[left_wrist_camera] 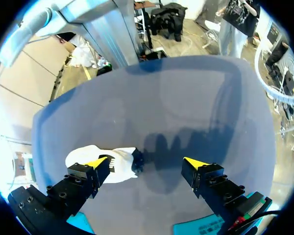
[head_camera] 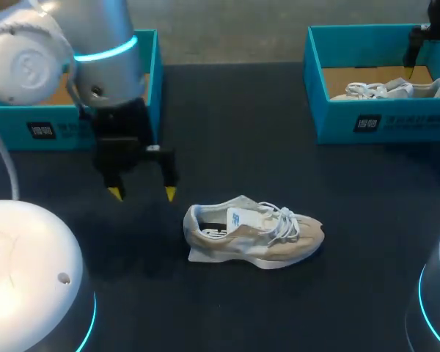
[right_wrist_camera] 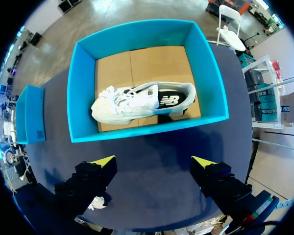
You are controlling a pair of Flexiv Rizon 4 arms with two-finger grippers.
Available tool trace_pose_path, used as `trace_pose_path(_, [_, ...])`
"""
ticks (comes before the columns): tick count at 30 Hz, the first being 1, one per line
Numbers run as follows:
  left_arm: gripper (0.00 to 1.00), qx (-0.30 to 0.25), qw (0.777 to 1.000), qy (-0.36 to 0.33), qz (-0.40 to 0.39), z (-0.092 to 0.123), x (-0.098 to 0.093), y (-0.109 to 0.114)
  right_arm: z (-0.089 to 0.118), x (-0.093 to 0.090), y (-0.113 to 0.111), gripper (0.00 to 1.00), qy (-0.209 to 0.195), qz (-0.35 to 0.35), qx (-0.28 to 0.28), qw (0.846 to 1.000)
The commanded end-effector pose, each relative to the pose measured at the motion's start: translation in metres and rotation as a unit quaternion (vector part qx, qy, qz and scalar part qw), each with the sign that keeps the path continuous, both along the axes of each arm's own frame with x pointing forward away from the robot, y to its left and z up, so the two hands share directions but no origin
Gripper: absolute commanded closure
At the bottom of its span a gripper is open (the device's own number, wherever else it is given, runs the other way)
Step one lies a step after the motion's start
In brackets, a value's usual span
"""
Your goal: Take the shoe out of the shoebox, open the shoe tongue, remove and reinsert the insole, then place the shoe into the shoebox
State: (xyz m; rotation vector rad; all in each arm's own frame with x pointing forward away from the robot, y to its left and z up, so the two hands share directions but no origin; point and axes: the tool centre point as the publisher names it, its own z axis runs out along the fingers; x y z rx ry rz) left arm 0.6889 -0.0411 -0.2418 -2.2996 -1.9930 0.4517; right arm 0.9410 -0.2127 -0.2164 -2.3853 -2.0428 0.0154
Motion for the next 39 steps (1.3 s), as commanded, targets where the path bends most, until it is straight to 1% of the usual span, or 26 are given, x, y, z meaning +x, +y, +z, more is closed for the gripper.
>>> trace_pose_path(1, [0.00, -0.043, 0.998, 0.019, 0.037, 0.010, -0.010, 0.018, 0.000, -0.002, 0.000, 0.00, -0.001, -0.001, 0.000, 1.000])
trace_pose_path(6, [0.00, -0.036, 0.993, 0.041, 0.102, 0.015, -0.016, 0.021, 0.000, -0.002, 0.000, 0.00, -0.001, -0.001, 0.000, 1.000])
trace_pose_path(11, [0.00, -0.038, 0.985, 0.074, 0.155, 0.019, -0.017, 0.024, 0.000, -0.002, 0.000, 0.00, -0.001, -0.001, 0.000, 1.000])
trace_pose_path(13, [0.00, -0.026, 0.980, 0.094, 0.172, 0.017, -0.015, 0.028, 0.000, -0.002, 0.000, 0.00, -0.001, -0.001, 0.000, 1.000])
trace_pose_path(33, [0.00, -0.026, 0.980, 0.094, 0.172, 0.017, -0.015, 0.028, 0.000, -0.002, 0.000, 0.00, -0.001, -0.001, 0.000, 1.000])
trace_pose_path(36, [0.00, -0.021, 0.963, 0.137, 0.231, 0.017, -0.011, 0.029, 0.000, -0.002, 0.000, 0.00, -0.001, -0.001, 0.000, 1.000])
trace_pose_path(39, [0.00, -0.025, 0.944, 0.160, 0.288, 0.018, -0.005, 0.033, 0.000, -0.002, 0.000, 0.00, -0.001, -0.001, 0.000, 1.000])
